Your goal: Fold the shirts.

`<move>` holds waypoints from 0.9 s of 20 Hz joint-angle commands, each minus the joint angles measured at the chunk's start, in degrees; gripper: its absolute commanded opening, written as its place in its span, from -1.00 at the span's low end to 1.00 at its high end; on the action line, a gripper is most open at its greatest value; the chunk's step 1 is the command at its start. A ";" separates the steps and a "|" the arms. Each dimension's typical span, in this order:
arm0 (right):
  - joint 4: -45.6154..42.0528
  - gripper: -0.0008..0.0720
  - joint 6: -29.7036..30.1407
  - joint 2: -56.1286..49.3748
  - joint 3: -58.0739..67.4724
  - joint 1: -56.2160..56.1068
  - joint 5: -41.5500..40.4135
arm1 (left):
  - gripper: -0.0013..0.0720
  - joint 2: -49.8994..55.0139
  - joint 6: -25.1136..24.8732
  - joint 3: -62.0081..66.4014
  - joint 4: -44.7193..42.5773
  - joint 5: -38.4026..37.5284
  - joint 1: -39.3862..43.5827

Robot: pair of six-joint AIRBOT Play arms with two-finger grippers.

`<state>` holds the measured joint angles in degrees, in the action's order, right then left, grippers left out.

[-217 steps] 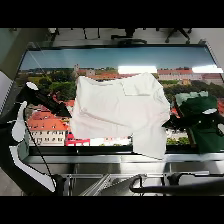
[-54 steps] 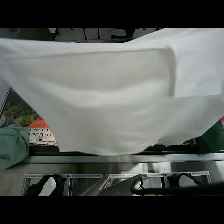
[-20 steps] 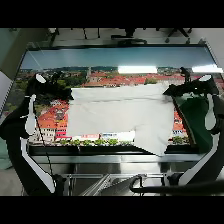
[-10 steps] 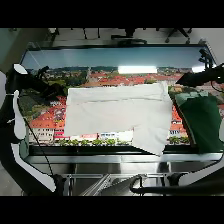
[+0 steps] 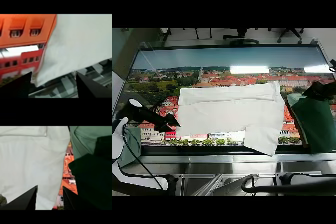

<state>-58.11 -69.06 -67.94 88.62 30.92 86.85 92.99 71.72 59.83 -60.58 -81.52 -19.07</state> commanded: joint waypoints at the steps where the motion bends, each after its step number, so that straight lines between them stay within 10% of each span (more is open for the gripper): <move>1: -0.20 0.02 -1.51 2.93 -4.92 3.91 0.09 | 0.67 -0.94 -2.05 -6.69 -0.83 7.67 1.09; 3: -0.24 0.02 -1.62 3.45 -9.11 4.00 0.22 | 0.62 -0.92 -2.58 -5.86 0.33 8.55 2.80; 5: -0.26 0.02 -4.74 3.72 -14.43 4.00 0.22 | -0.90 -0.90 -3.56 -3.19 0.55 7.96 4.50; 18: 6.64 0.03 2.69 7.13 -51.69 -1.68 -17.62 | -0.93 -0.83 -3.13 2.91 -2.40 6.23 3.87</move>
<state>-55.00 -70.22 -60.23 43.07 31.62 73.95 92.18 68.66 62.52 -62.37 -75.20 -14.55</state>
